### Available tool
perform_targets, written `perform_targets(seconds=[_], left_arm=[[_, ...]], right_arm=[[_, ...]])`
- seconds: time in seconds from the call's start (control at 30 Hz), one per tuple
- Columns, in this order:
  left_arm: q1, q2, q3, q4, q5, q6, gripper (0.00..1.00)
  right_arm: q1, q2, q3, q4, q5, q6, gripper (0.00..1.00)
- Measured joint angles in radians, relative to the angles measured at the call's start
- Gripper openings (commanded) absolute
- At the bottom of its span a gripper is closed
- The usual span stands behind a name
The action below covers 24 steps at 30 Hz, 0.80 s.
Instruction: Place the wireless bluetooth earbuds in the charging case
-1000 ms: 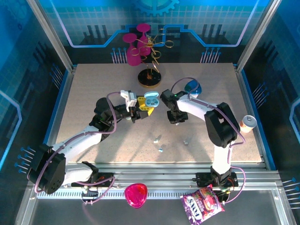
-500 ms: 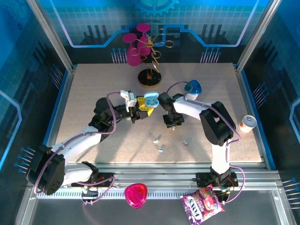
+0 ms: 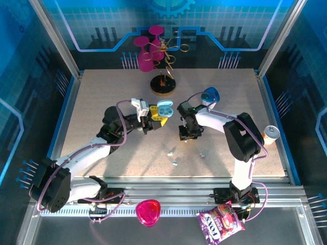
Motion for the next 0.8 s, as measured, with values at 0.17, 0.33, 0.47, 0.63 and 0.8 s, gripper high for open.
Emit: perform_targets(seconds=[0.17,0.33,0.47,0.63,0.8], left_arm=[[0.000,0.000,0.000,0.000,0.000,0.000,0.27],[0.000,0.000,0.000,0.000,0.000,0.000,0.27],[0.000,-0.003,0.000,-0.003,0.000,0.000,0.27],[0.000,-0.010,0.000,-0.005,0.000,0.000,0.27],[0.000,-0.013,0.000,-0.011,0.000,0.000,0.27]], right_arm=[[-0.003,-0.016,-0.017,0.034,-0.066,0.008,0.36],[-0.003,-0.021,-0.023,0.069,-0.098,0.019,0.36],[-0.005,-0.022,-0.023,0.096,-0.129,0.026,0.35],[-0.008,-0.022,-0.023,0.105,-0.147,0.027,0.33],[-0.010,-0.022,-0.023,0.104,-0.164,0.026,0.33]])
